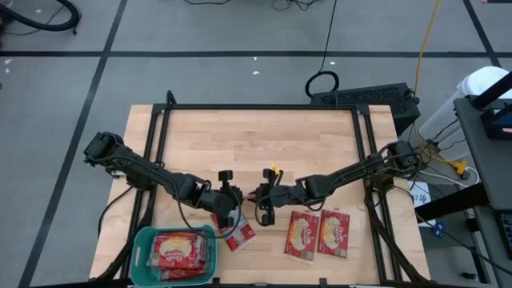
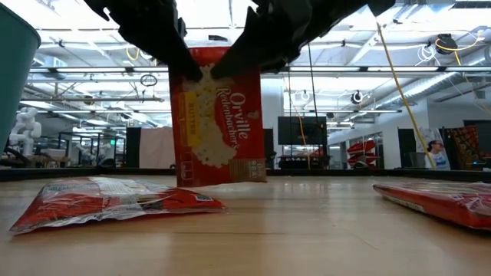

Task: Sort popcorn bags into baskets
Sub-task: Put the red popcorn bag into the blue container

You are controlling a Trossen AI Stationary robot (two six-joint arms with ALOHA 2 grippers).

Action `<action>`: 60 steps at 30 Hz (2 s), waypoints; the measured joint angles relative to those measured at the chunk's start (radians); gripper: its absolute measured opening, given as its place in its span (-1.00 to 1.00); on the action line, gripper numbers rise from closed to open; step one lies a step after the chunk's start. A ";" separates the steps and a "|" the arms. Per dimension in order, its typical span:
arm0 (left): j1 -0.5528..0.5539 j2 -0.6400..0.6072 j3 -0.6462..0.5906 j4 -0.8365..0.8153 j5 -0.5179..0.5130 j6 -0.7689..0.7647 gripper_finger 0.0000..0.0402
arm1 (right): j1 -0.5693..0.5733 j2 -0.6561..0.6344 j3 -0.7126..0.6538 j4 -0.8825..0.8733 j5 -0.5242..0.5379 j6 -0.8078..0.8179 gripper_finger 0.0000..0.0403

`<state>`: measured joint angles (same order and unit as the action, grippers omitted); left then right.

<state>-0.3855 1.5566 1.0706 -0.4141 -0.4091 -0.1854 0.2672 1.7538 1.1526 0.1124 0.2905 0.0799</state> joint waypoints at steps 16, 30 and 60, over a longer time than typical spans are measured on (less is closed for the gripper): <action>-0.018 -0.042 0.000 -0.066 -0.142 -0.112 -0.18 | 0.021 -0.106 -0.002 -0.123 0.137 0.042 -0.96; -0.142 -0.122 -0.001 -0.185 -0.414 -0.245 -0.21 | 0.141 -0.319 -0.231 0.472 0.336 -0.192 -0.95; -0.324 -0.403 0.108 -0.230 -0.404 -0.102 -0.33 | 0.078 0.100 -0.202 1.446 0.044 -0.275 -0.95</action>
<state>-0.7091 1.1538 1.1786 -0.6443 -0.8131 -0.2879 0.3451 1.8535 0.9510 1.5585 0.3348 -0.1955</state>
